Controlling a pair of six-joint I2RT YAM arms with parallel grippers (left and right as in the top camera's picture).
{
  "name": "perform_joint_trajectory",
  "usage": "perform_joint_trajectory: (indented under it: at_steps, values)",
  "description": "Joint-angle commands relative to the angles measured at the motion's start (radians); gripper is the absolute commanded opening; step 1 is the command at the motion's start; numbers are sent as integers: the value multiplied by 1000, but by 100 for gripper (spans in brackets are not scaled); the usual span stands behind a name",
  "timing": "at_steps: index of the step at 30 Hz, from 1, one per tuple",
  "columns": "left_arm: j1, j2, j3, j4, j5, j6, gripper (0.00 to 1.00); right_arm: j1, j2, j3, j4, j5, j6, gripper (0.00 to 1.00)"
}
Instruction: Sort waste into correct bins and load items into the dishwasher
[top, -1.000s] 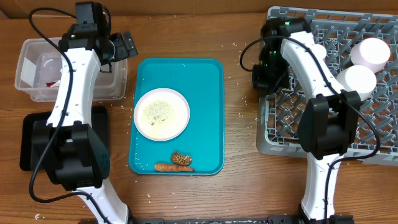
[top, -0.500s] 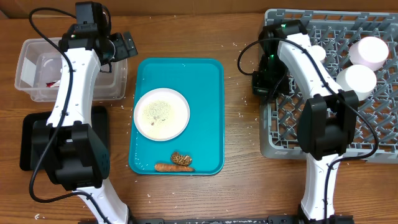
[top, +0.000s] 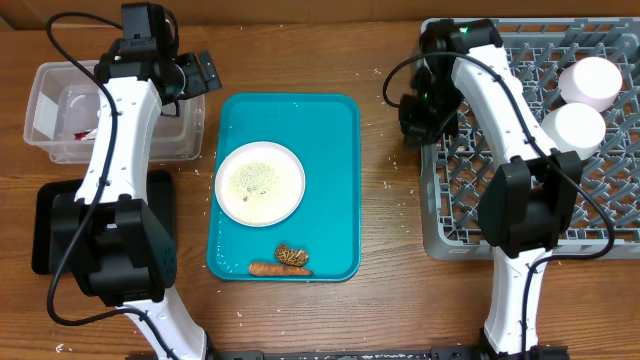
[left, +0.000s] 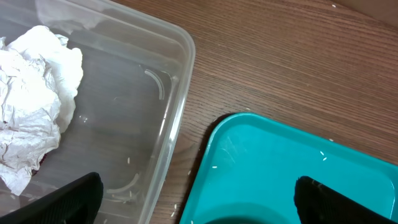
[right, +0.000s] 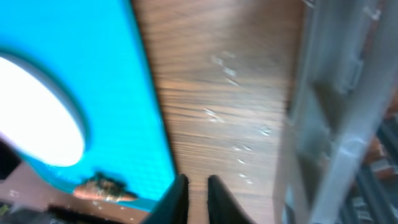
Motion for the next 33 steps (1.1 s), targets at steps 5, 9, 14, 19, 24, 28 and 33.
perform_joint_trajectory:
  at_steps: [5,9,14,19,24,28,33]
  values:
    - [-7,-23,2,1,-3,-14,100,76,-68,31,106,-124,-9,66]
    - [-7,-23,2,1,-3,-14,100,152,-68,30,223,-124,8,100]
    - [-7,-23,2,1,-3,-14,100,252,-68,30,378,-124,33,100]
    - [-7,-23,2,1,-3,-14,100,306,-69,31,453,-95,57,100]
    - [-7,-23,2,1,-3,-14,100,278,-72,40,444,45,112,100]
    - [-7,-23,2,1,-3,-14,99,174,-95,92,344,63,168,100]
    - [-7,-23,2,1,-3,-14,100,82,-148,143,286,24,167,100]
